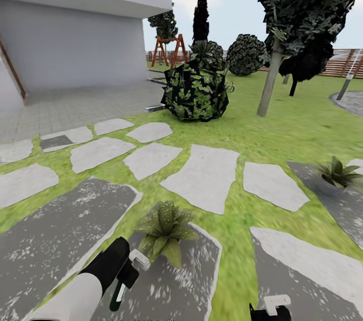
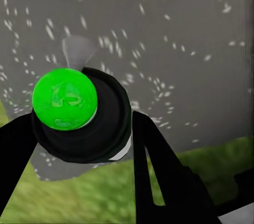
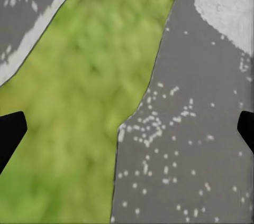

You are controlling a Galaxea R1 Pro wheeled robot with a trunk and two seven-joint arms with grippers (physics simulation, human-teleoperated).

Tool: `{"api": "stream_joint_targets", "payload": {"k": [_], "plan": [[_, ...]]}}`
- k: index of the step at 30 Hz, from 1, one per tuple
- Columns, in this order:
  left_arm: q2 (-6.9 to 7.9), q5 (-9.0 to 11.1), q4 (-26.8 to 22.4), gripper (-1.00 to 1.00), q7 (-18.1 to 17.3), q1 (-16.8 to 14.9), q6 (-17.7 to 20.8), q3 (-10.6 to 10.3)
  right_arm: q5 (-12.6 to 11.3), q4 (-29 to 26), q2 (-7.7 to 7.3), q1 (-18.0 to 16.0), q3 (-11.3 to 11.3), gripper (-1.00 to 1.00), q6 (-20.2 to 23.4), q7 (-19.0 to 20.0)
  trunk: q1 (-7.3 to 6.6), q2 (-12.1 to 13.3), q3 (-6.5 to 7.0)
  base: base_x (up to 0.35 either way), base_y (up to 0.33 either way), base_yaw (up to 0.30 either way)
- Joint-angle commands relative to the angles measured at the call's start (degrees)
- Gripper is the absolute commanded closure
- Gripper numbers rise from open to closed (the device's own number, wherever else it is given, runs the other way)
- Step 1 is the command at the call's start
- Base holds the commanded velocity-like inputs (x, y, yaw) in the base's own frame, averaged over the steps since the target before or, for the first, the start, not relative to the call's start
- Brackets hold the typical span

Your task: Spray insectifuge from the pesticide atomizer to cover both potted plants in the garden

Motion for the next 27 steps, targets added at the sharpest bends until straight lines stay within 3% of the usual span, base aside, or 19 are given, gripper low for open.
{"api": "stream_joint_targets", "payload": {"k": [1,12,17,27], "plan": [[0.0,-0.61,-0.12,1.0,-0.54,-0.03,0.13,-0.1,0.59,0.05,0.02,-0.02,-0.41,-1.0,-0.19,-0.09,-0.01,-0.02,-0.05,-0.02,-0.271,0.268],[-0.52,-0.52,-0.46,1.0,-0.54,-0.02,0.13,-0.02,0.59,0.05,0.11,-0.02,-0.42,-1.0,-0.21,-0.09,-0.01,-0.02,-0.05,0.138,-0.229,0.241],[-0.61,-0.52,-0.43,1.0,-0.54,-0.04,0.13,-0.06,0.59,0.05,0.11,-0.02,-0.38,-1.0,-0.18,-0.09,-0.01,-0.02,-0.05,-0.058,-0.268,0.09],[-0.62,-0.52,-0.79,1.0,-0.54,-0.04,0.2,-0.02,0.59,0.05,0.11,-0.02,-0.34,-1.0,-0.2,-0.09,-0.01,-0.02,-0.05,-0.052,-0.271,0.27]]}}
